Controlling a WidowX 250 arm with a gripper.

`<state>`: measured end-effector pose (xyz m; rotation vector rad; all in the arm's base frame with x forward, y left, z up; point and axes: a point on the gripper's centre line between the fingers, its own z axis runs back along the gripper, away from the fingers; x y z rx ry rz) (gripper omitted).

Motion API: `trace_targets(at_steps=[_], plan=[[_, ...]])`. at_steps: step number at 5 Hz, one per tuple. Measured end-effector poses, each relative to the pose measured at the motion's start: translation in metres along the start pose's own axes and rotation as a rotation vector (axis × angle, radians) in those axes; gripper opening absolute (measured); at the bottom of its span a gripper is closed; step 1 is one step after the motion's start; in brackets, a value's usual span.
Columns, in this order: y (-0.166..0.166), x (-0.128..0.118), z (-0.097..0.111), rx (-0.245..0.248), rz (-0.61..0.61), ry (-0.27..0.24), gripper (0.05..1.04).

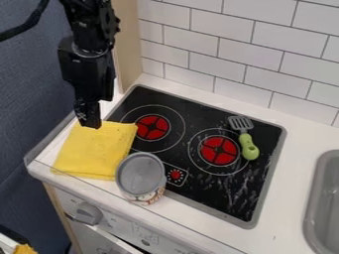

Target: Move the can to the left upper side of the stove

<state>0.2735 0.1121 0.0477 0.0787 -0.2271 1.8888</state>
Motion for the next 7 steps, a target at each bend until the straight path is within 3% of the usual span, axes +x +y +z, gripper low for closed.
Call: trace_targets(at_steps=[1,2,3,4,5,7], plan=[[0.005,-0.002,-0.008,0.030,-0.014,-0.001,0.998],[0.009,-0.016,-0.010,0.012,-0.173,-0.015,0.998],[0.018,-0.019,-0.003,-0.029,-0.290,0.005,0.998],[0.028,-0.023,0.007,-0.095,-0.519,0.130,0.998],[0.046,-0.029,0.016,-0.104,-0.759,0.154,0.998],[0.087,-0.053,0.019,-0.131,-1.135,0.094,0.998]])
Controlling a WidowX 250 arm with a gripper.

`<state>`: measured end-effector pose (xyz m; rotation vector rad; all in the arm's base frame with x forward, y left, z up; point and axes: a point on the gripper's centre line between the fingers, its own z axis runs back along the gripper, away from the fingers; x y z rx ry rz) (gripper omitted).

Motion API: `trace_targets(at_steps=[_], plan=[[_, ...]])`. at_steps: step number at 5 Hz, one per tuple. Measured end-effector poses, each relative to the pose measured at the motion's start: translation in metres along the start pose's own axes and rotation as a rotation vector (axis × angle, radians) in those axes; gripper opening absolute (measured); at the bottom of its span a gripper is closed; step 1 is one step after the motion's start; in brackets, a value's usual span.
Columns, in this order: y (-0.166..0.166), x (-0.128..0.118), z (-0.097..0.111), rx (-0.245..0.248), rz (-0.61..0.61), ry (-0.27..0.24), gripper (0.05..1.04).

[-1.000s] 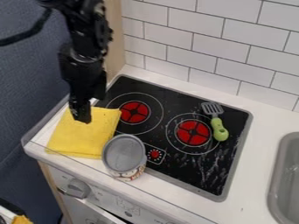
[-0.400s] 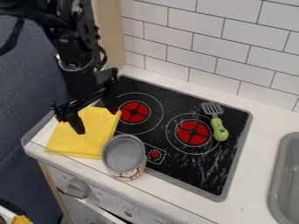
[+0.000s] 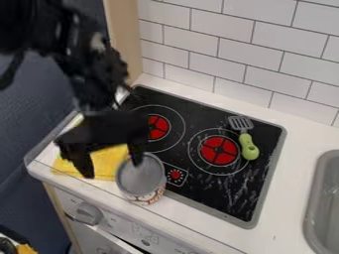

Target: Move the can to the left upper side of the stove

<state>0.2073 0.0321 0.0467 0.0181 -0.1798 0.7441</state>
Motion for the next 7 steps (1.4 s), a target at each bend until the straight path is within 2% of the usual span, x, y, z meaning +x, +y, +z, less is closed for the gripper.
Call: trace_targets(at_steps=[1,2,3,4,5,7], plan=[[-0.002,-0.021,-0.007,0.017,-0.171,-0.016,0.998],[-0.004,-0.032,-0.017,0.019,-0.283,-0.019,0.998],[-0.008,-0.035,-0.032,0.064,-0.310,0.000,0.998],[-0.012,-0.027,-0.045,0.101,-0.285,-0.001,0.999],[-0.016,-0.008,-0.054,0.116,-0.225,-0.014,0.998],[-0.029,0.033,-0.054,0.123,-0.113,-0.043,1.000]])
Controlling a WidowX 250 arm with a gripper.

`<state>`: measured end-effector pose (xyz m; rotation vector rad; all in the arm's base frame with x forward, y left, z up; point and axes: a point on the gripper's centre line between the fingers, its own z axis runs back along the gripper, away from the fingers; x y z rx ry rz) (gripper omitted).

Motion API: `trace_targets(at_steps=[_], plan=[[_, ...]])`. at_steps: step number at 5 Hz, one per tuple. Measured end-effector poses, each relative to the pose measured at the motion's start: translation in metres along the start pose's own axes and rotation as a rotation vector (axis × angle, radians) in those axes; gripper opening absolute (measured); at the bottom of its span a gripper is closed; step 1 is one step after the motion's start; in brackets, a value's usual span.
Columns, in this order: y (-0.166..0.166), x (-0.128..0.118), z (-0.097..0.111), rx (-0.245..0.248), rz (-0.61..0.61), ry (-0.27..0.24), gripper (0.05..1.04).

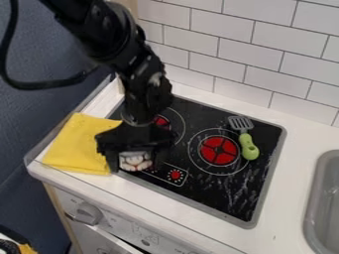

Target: Move the can to the left upper side of the stove

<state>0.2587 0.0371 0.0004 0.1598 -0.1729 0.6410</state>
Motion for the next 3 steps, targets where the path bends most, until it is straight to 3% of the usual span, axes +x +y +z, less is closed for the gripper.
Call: trace_targets(at_steps=[3], plan=[[-0.021,0.053,-0.028,0.005,0.059,-0.003,0.999]])
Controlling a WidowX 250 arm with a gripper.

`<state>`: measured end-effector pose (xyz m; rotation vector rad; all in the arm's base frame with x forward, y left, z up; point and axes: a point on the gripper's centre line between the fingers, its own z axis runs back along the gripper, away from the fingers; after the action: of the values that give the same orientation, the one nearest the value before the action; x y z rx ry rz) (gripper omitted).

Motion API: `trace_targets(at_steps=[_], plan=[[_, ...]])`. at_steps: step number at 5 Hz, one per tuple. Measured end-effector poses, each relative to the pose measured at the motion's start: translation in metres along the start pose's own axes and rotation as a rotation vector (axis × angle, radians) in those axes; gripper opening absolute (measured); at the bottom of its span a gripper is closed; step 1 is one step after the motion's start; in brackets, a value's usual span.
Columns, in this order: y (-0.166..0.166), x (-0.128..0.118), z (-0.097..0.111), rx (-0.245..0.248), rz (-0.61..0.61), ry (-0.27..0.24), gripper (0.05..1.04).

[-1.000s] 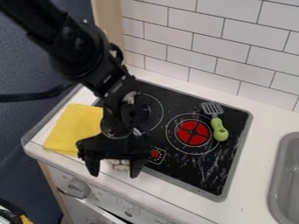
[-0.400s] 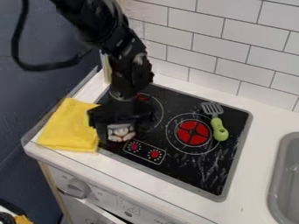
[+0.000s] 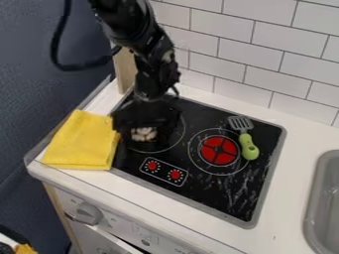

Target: Move the can to the left upper side of the stove

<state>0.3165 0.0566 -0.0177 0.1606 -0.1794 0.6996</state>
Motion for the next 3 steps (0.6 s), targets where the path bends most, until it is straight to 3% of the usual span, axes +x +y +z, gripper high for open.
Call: trace_targets(at_steps=[2,3], plan=[[-0.023,0.030,-0.003,-0.031,-0.001,-0.041,1.000],[-0.026,0.038,-0.002,-0.024,0.007,-0.058,0.999]])
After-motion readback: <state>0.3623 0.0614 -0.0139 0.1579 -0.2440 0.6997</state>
